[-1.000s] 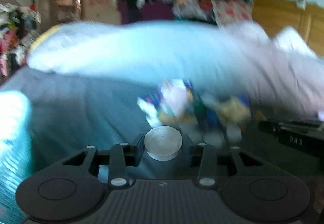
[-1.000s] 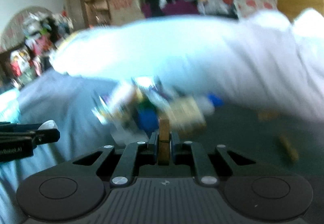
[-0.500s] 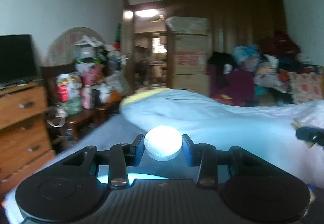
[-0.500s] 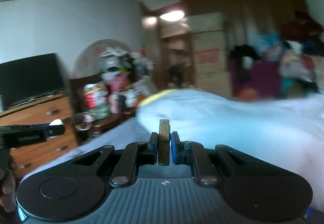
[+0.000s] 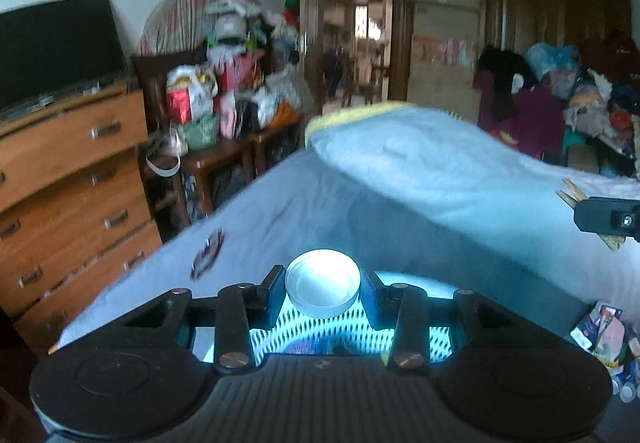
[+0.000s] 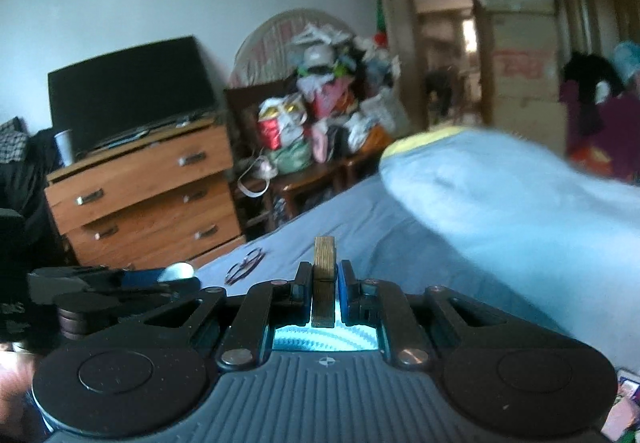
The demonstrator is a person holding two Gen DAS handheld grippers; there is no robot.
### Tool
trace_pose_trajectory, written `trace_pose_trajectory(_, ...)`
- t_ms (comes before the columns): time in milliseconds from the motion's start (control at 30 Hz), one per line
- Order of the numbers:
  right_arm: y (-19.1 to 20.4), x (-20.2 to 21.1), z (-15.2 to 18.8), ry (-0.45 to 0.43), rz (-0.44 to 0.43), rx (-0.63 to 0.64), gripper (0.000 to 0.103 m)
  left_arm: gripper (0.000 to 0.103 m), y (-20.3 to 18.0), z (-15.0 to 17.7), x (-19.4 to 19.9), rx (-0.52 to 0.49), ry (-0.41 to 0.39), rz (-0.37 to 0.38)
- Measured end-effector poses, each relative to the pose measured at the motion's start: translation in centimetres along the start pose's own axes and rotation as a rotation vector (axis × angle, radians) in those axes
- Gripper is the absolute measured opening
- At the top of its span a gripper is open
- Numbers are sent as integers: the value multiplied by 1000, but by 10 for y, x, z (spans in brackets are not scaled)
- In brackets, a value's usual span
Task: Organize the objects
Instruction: 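Carry the white cap and clothespin to the basket and release both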
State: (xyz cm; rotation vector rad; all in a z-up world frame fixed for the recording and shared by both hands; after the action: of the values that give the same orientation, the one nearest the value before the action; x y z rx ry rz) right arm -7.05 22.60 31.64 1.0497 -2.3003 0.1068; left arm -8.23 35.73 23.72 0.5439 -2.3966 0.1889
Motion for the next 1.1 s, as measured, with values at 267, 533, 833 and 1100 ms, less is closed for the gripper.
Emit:
trace_pose_trajectory(267,17,-19,-2,42,-15,17,15,42,3,5,-17,-1,35,-2)
trace_pose_trajectory(533,23,-34,5,69,-29,23,15,50,-8,4,-22,4,28,-26)
trace_pose_trajectory(833,19,-25,6,25,-49,-3,34,82,-15,-3,-12,-7,-9,-62)
trace_pose_trajectory(1100,-47,47,78,-178,132,-61,70,87,-77,-2,15,-66,-73,77)
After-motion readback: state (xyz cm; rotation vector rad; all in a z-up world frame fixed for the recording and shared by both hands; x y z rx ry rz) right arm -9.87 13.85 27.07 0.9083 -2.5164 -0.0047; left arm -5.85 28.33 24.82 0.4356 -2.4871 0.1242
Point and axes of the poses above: each gripper's, at about its wrist camera, not at the fingertips, and x roughly against the way its jaws point, y to its left, z to its underside, the point moved 5 cm from there along -x, roughly the way its jaws point, and after that the axes turned 9 degrees about y, right-handed, at the moved point
